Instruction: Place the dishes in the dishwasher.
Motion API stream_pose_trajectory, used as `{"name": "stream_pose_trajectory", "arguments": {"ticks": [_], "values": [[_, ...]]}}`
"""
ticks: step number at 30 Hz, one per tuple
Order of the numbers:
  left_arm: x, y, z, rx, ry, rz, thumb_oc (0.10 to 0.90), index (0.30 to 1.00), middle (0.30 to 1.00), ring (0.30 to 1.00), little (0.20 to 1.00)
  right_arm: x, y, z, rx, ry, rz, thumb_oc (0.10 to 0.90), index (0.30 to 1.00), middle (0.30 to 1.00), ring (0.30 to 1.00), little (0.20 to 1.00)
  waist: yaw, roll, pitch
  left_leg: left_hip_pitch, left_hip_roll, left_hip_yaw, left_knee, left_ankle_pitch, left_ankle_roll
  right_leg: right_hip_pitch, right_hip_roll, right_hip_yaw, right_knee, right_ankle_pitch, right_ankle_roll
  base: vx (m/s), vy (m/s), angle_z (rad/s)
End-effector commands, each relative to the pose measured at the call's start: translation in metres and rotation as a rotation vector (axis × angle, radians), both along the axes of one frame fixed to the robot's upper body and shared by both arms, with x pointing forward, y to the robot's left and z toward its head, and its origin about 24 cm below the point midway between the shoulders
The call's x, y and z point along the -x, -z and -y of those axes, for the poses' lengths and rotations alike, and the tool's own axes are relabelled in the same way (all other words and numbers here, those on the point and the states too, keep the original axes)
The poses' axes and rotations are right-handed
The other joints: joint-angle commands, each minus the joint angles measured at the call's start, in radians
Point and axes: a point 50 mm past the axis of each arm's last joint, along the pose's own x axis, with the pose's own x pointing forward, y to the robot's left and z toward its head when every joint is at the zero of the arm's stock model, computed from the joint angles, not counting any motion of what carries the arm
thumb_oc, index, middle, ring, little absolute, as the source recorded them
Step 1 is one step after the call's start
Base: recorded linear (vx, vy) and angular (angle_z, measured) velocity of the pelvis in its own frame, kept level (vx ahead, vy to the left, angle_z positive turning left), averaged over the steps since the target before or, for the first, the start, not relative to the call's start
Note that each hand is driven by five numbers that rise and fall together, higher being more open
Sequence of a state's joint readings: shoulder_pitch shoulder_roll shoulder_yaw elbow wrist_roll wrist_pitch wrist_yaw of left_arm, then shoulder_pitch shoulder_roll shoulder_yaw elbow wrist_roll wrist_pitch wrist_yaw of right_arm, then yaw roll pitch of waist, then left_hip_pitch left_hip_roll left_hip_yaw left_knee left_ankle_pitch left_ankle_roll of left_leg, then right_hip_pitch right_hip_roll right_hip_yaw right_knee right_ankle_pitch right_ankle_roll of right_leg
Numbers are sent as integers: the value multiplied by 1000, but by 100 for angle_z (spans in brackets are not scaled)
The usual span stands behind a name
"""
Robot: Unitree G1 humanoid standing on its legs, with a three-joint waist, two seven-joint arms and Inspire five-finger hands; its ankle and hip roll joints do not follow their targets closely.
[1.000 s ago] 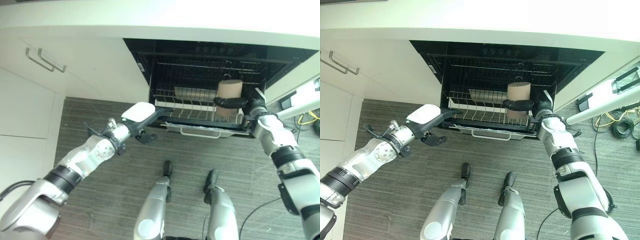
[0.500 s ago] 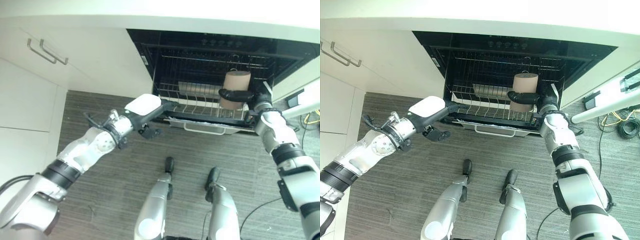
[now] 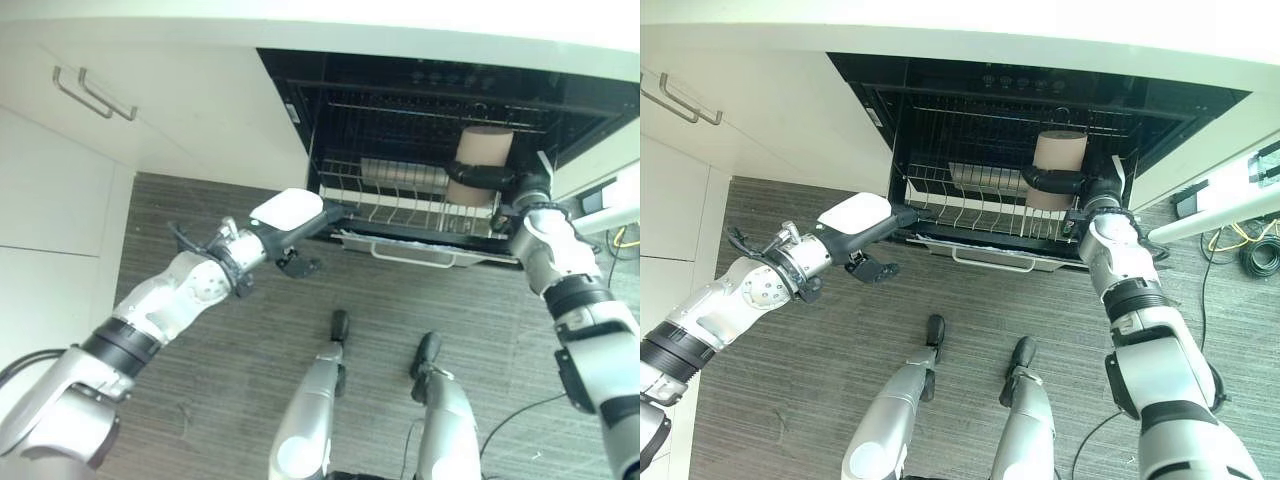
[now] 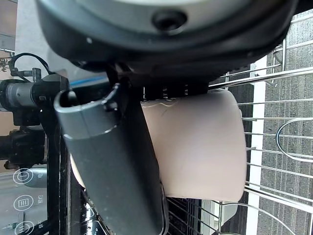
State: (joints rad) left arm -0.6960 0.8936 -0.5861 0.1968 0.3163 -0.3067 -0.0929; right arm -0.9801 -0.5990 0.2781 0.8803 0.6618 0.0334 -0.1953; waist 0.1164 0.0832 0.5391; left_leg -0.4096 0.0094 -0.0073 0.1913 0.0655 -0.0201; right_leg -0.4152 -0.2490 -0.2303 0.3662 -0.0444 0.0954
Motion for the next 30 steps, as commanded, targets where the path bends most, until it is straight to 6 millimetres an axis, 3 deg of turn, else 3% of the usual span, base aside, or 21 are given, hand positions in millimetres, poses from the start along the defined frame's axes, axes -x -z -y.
{"name": "stream_pose_trajectory", "arguments": {"ticks": [1,18,19,24,30], "values": [[7,-60,7,106,87,188,800,900,900,900,900,11,-76,35,107,124,235,400,300,300,300,300,-1,24,-19,-36,42,1,109,-156,-23,37,-36,45,-66,-9,66,25,-19,3],[10,-73,7,58,102,192,800,900,900,900,900,17,-109,48,145,208,291,400,300,300,300,300,22,28,-19,-135,37,-28,109,-129,-21,-46,-30,40,-66,8,72,21,-24,5],[11,-73,8,59,108,191,800,900,900,900,900,16,-107,47,126,215,275,800,900,900,900,900,25,29,-19,-142,38,-28,109,-129,-21,-50,-31,36,-66,6,73,24,-39,4],[12,-72,11,60,116,190,800,900,900,900,900,17,-95,53,139,287,251,800,900,900,900,900,24,30,-19,-143,38,-28,109,-133,-19,-52,-30,39,-66,3,74,-10,-13,2],[12,-71,11,66,114,196,800,900,900,900,900,25,-96,60,199,457,313,800,900,900,900,900,13,34,-19,-151,37,-21,109,-127,-17,-69,-24,47,-66,12,72,-17,3,0]]}}
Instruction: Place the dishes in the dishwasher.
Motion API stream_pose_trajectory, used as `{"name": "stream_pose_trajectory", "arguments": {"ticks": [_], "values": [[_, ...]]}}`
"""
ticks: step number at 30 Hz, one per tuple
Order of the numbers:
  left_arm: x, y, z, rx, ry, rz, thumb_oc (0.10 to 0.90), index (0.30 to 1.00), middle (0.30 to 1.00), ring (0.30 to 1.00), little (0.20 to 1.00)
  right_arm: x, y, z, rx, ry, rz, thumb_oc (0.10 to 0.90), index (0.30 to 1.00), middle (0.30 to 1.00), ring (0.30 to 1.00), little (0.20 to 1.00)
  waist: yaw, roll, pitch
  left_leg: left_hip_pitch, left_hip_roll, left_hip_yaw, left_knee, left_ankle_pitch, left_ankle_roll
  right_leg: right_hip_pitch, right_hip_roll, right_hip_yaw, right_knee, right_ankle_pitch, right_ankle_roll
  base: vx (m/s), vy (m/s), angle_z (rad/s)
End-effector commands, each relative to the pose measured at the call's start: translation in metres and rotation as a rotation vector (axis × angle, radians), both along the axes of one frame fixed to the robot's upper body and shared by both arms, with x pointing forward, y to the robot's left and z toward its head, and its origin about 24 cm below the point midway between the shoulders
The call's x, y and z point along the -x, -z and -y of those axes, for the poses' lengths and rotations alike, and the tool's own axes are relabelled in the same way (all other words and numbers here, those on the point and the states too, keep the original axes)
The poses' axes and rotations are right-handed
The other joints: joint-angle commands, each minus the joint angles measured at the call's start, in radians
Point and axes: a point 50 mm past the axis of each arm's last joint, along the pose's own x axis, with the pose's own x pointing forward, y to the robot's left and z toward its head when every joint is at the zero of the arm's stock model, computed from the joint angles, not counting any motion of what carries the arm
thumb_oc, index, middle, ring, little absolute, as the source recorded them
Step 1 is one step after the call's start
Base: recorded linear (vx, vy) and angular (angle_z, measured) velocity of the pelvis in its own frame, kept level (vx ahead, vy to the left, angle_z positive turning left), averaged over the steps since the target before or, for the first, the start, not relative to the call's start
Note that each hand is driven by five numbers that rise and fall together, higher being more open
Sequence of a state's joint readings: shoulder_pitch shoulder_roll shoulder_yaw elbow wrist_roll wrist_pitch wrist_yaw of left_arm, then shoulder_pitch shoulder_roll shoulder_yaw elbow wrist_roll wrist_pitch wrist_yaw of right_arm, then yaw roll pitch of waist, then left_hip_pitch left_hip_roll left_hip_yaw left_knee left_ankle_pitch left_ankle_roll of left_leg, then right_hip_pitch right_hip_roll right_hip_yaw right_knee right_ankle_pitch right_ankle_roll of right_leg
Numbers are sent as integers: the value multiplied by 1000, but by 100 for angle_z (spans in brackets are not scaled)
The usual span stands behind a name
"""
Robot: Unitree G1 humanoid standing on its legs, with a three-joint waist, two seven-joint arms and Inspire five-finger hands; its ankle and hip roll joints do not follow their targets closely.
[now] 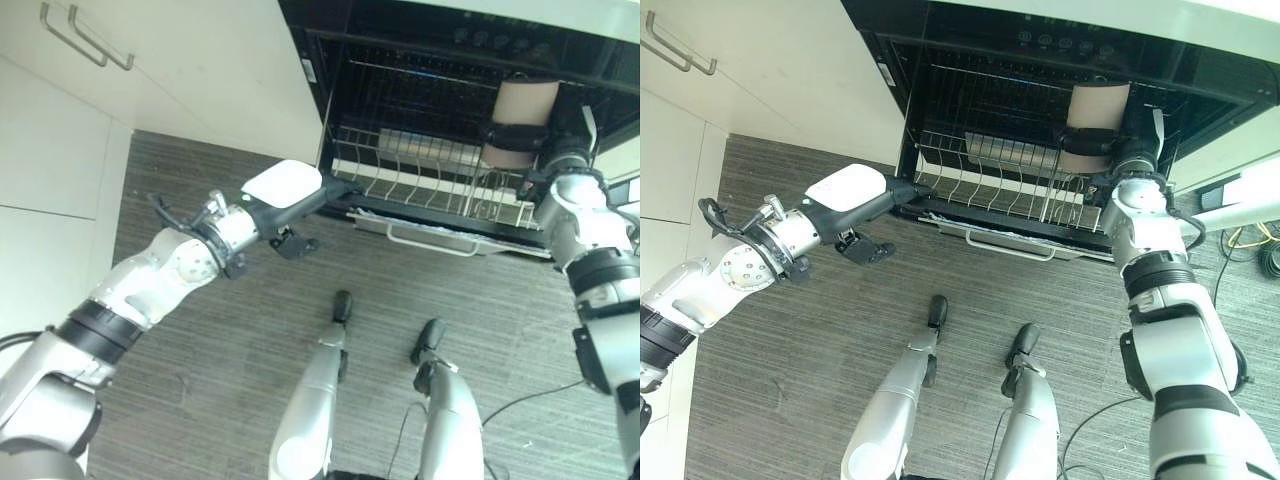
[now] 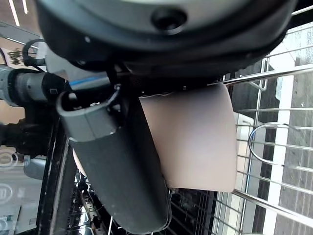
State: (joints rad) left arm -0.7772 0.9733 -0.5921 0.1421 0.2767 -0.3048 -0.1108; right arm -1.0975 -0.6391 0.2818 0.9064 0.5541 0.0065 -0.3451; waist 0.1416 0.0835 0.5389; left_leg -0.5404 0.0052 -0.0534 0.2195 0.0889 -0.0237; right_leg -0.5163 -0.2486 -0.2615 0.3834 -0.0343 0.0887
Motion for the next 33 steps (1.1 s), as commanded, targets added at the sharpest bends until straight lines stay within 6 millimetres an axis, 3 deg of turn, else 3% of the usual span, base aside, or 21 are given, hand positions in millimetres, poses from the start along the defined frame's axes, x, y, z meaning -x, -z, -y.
{"name": "stream_pose_trajectory", "arguments": {"ticks": [1,8,13,20,26,33], "values": [[10,-33,12,101,94,104,800,900,900,900,900,27,-43,49,97,307,190,800,900,900,900,900,-14,35,-19,-8,41,28,81,-160,-14,43,-25,81,-83,-6,79,-50,18,1],[10,-31,11,109,91,104,800,900,900,900,900,33,-31,53,128,485,194,800,900,900,900,900,-26,42,-19,9,43,45,81,-160,-12,51,-20,87,-83,0,76,-55,13,-3],[11,-26,8,110,86,87,800,900,900,900,900,33,-19,51,107,488,171,800,900,900,900,900,-34,43,-19,51,47,58,81,-171,-14,87,-19,86,-83,-7,74,-27,11,-5],[12,-13,6,129,70,58,800,900,900,900,900,29,18,41,62,412,75,800,900,900,900,900,-54,52,-19,137,51,75,81,-196,-14,159,-15,96,-83,-24,68,-3,33,-11],[14,-6,5,124,73,36,800,900,900,900,900,25,26,29,-1,322,73,800,900,900,900,900,-58,53,-19,181,55,84,81,-208,-16,201,-16,90,-83,-34,66,0,2,-1],[15,12,2,144,44,2,800,900,900,900,900,26,29,3,-73,167,201,800,900,900,900,900,-72,53,-19,241,58,94,81,-224,-17,253,-14,96,-83,-48,61,11,15,-3]]}}
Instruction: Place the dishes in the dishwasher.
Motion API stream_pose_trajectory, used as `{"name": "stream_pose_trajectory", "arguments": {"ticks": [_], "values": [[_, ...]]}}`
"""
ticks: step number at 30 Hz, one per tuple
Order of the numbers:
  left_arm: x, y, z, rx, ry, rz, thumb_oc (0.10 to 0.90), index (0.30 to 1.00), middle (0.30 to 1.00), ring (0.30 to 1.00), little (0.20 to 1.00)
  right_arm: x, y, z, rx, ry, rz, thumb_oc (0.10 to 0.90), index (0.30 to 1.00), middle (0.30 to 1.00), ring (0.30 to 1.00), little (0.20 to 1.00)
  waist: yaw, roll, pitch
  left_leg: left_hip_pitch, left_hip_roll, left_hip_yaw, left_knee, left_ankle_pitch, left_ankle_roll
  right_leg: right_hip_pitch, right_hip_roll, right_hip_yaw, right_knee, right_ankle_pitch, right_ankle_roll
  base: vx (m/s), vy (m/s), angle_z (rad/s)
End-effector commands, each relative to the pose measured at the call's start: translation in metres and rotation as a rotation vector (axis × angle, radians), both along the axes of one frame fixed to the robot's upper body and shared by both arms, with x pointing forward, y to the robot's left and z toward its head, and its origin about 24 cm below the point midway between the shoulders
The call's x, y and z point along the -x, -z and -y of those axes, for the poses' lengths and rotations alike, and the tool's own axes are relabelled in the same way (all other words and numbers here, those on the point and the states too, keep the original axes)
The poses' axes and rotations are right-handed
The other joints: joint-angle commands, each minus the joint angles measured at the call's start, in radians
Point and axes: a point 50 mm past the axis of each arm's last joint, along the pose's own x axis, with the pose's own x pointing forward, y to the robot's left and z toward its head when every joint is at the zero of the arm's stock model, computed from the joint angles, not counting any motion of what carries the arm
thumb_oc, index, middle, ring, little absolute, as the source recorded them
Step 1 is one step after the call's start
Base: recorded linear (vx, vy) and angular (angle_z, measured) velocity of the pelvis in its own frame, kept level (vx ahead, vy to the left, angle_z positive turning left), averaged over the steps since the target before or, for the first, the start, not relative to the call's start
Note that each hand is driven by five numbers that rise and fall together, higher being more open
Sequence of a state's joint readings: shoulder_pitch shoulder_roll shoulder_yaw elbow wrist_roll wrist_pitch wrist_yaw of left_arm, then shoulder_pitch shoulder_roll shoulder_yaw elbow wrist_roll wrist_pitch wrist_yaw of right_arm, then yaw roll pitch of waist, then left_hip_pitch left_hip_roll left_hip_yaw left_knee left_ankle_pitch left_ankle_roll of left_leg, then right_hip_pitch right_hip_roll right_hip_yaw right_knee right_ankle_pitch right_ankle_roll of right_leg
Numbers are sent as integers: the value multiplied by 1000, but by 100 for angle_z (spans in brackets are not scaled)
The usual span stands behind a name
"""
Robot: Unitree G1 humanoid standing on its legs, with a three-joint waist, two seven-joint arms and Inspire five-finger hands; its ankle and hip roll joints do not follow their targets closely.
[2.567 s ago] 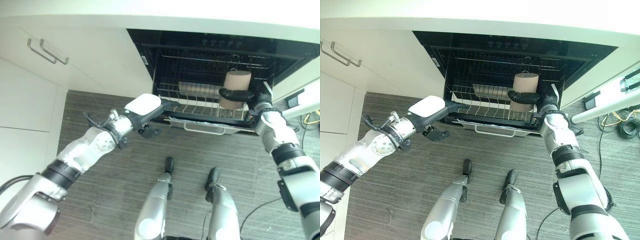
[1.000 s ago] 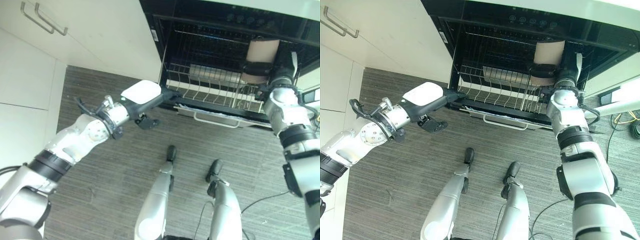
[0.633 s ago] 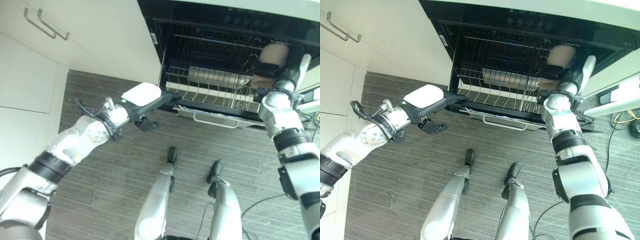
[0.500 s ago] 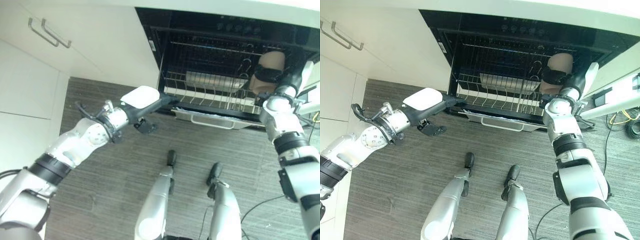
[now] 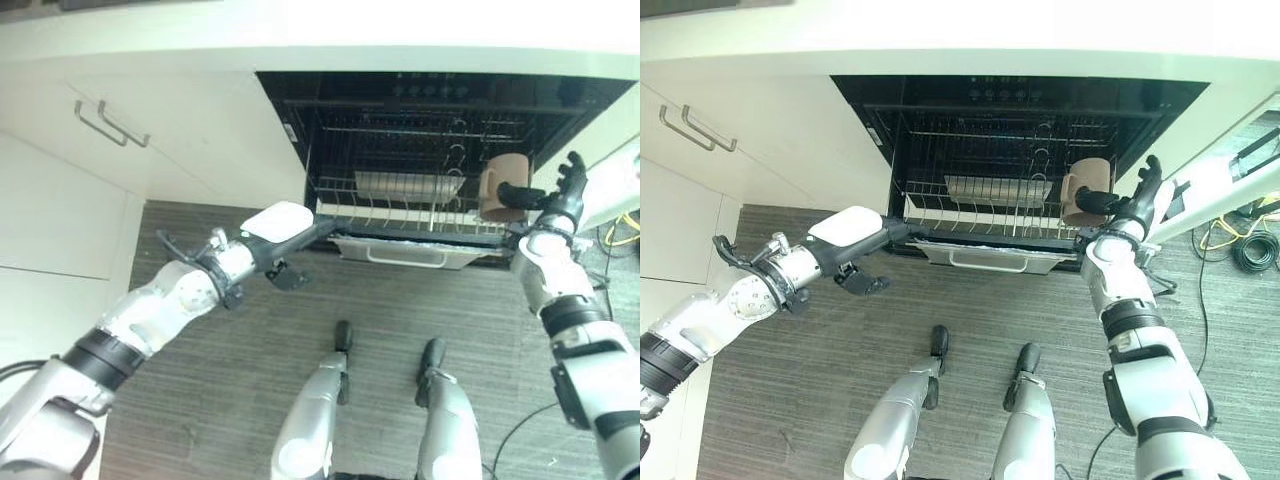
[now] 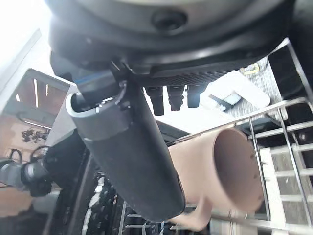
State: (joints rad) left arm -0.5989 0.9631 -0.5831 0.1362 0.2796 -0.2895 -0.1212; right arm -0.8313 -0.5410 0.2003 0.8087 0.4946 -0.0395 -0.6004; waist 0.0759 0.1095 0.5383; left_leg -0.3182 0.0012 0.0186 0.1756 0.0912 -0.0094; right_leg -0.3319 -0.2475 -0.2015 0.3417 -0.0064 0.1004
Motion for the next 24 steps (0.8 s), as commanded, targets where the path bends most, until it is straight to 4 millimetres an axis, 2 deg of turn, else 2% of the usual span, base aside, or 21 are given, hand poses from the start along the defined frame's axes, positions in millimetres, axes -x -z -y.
{"name": "stream_pose_trajectory", "arguments": {"ticks": [1,5,10,13,18,20,24], "values": [[4,-35,16,148,83,172,800,900,900,900,900,4,-55,-5,3,-57,321,800,900,900,900,900,-9,27,-18,31,63,23,124,-228,-31,80,-14,38,-42,-78,47,0,0,0],[7,-24,14,159,57,153,800,900,900,900,900,14,-56,-14,9,-120,431,800,900,900,900,900,-20,24,-24,61,68,25,124,-237,-31,106,-8,40,-42,-87,42,0,0,0],[9,5,9,152,-17,123,800,900,900,900,900,30,-58,-46,-41,-263,571,800,900,900,900,900,-34,3,-68,111,82,34,124,-251,-33,150,3,41,-42,-104,33,16,-12,-4],[11,16,6,159,-49,117,800,900,900,900,900,38,-61,-54,-50,-298,626,800,900,900,900,900,-38,-3,-89,134,88,37,124,-254,-33,174,6,41,-42,-114,28,36,0,-6],[16,36,-4,212,-137,108,800,900,900,900,900,55,-60,-63,-42,-358,694,800,900,900,900,900,-46,-15,-157,185,94,49,124,-270,-32,234,8,30,-42,-138,25,66,56,-7],[19,45,-8,262,-190,115,800,900,900,900,900,63,-53,-65,-50,-372,700,800,900,900,900,900,-48,-20,-187,205,93,50,124,-278,-29,257,6,32,-42,-147,26,78,138,-13],[31,58,-31,438,-380,171,800,900,900,900,900,86,-22,-52,-43,-421,656,800,900,900,900,900,-37,-39,-259,245,76,35,124,-303,-10,301,-3,38,-42,-162,38,65,142,-7]]}}
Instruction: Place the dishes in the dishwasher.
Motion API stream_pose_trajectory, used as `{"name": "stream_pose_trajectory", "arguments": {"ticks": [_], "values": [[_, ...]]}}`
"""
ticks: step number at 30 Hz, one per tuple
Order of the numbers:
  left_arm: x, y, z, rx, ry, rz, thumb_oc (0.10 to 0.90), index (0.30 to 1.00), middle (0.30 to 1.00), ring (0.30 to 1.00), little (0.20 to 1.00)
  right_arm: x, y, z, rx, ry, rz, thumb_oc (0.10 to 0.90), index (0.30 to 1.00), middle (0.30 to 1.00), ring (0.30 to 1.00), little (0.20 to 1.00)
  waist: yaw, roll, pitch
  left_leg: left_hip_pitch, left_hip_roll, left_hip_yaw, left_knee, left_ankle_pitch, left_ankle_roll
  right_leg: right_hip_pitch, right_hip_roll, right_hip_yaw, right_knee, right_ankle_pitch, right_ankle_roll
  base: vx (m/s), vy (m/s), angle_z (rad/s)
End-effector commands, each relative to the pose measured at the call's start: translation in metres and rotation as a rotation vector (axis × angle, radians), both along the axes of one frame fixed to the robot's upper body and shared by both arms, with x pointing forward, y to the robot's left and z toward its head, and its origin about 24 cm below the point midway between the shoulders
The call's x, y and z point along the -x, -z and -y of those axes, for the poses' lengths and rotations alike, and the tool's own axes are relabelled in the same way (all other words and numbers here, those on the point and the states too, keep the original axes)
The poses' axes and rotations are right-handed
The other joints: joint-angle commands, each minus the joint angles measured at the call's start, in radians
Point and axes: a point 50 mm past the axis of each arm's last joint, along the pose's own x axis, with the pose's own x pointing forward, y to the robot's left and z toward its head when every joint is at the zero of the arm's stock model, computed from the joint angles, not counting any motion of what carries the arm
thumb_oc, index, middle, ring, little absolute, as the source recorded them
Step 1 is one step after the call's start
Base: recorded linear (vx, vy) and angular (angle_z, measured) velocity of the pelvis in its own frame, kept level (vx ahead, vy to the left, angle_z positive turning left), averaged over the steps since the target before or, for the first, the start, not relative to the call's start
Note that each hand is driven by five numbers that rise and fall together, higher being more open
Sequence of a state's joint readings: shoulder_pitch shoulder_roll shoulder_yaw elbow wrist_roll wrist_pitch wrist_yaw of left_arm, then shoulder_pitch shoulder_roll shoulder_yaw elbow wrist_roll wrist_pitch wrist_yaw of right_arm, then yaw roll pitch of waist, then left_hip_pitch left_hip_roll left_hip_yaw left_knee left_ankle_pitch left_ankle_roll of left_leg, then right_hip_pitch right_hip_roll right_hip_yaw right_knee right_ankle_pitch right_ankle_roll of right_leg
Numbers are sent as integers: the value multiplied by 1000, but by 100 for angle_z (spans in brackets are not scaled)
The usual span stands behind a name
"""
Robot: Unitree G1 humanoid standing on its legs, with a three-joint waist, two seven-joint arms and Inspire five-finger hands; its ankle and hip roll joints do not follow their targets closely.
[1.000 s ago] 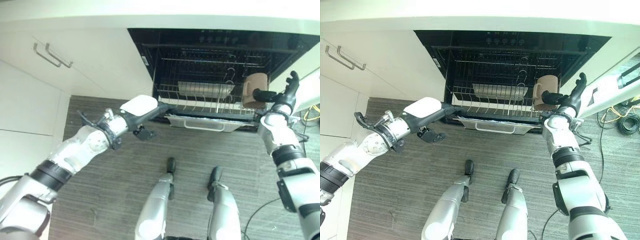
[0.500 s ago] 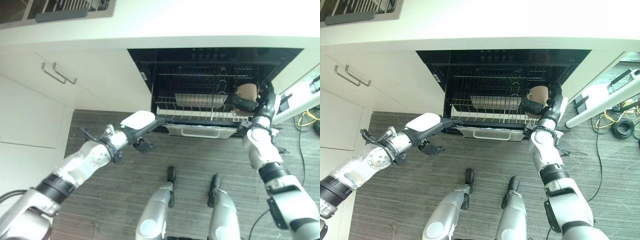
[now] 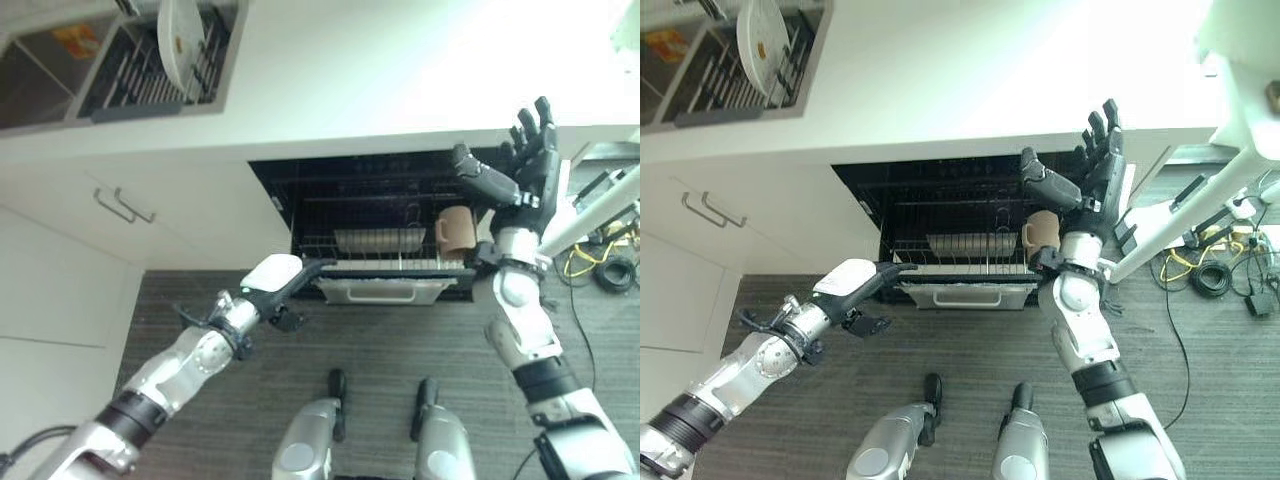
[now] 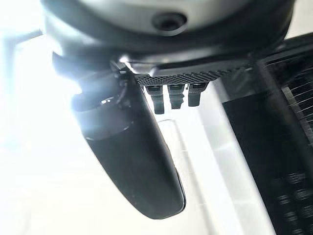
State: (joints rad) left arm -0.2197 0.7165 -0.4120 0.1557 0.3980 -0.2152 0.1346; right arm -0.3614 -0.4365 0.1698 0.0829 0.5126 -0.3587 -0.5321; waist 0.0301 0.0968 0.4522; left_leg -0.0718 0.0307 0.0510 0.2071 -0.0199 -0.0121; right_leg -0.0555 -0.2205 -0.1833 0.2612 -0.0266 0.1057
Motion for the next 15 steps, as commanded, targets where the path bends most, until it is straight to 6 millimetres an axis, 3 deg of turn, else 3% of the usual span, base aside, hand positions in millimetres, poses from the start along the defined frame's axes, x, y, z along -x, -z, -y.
{"name": "stream_pose_trajectory", "arguments": {"ticks": [1,9,11,13,15], "values": [[-2,-27,-27,144,-182,232,800,900,900,900,900,13,-17,13,82,-23,180,800,900,900,900,900,12,-30,-181,3,42,-1,93,-195,-3,30,-31,20,39,-143,35,5,166,-3],[33,-21,-89,180,-465,363,800,900,900,900,900,38,26,43,16,25,66,800,900,900,900,900,24,-56,-228,30,-28,-43,93,-227,60,56,-48,46,39,-115,61,-6,151,3],[44,-29,-110,214,-575,415,800,900,900,900,900,47,37,47,-17,41,45,800,900,900,900,900,20,-52,-239,27,-51,-47,93,-237,82,64,-63,45,39,-44,70,-18,230,13],[51,-27,-122,241,-653,409,800,900,900,900,900,52,46,46,-24,31,21,800,900,900,900,900,15,-45,-245,26,-61,-46,93,-243,99,69,-55,27,39,0,73,12,211,14],[58,-20,-131,264,-715,372,800,900,900,900,900,53,52,41,-30,0,-2,800,900,900,900,900,9,-33,-249,27,-59,-37,93,-244,112,80,-9,5,39,13,69,43,161,5]]}}
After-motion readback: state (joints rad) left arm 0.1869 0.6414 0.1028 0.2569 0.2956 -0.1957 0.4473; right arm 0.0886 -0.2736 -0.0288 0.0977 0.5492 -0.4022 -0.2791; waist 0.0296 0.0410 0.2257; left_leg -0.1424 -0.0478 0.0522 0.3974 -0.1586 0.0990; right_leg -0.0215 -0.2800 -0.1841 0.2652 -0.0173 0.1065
